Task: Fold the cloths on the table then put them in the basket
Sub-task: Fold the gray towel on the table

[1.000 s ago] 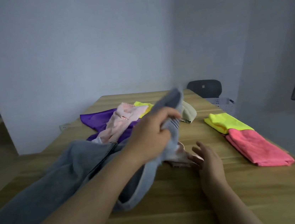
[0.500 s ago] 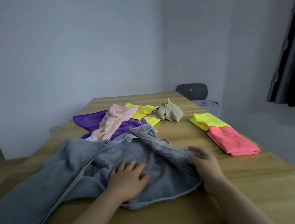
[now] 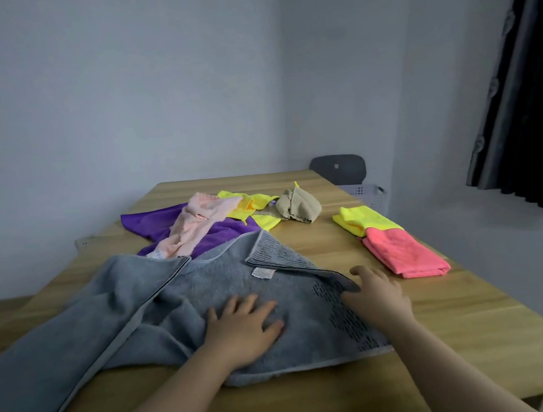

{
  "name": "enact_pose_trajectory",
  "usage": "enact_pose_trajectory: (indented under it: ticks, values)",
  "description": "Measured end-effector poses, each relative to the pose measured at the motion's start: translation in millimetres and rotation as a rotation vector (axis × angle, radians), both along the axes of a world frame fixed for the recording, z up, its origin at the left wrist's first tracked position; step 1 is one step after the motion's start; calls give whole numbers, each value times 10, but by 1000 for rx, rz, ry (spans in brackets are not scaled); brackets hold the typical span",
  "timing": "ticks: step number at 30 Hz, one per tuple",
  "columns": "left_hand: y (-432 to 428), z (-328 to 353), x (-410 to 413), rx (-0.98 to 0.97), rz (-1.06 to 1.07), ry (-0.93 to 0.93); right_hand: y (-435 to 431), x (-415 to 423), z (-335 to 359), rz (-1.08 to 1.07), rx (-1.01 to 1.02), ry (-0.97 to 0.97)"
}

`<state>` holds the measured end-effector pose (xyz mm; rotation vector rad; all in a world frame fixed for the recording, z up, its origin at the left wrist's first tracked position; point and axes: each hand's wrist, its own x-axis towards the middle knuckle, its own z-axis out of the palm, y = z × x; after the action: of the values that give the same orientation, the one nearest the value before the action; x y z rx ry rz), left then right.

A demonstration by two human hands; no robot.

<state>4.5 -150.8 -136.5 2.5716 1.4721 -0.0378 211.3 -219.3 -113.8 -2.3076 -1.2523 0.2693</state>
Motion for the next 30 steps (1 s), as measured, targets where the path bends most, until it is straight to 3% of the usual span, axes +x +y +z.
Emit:
enact_pose_trajectory:
  ticks: [5,11,18,23,26,30]
  values:
    - [19,143,-151,-7,-44,-26,203,-96,-68,120,0,-118]
    - [80,72,-199,105,64,-319,410,-245,-127,147,98,-142]
    - [176,-83,-58,111,-6,-230,519,1,42,-49,453,237]
    - [122,45,222,42,-133,-333,269,506,60,-227,416,301]
    - [149,116,374,23,-124,-414,167,587,54,-295,280,124]
    - [170,-89,401,248,-70,-163,155,459,-5,-180,277,-400]
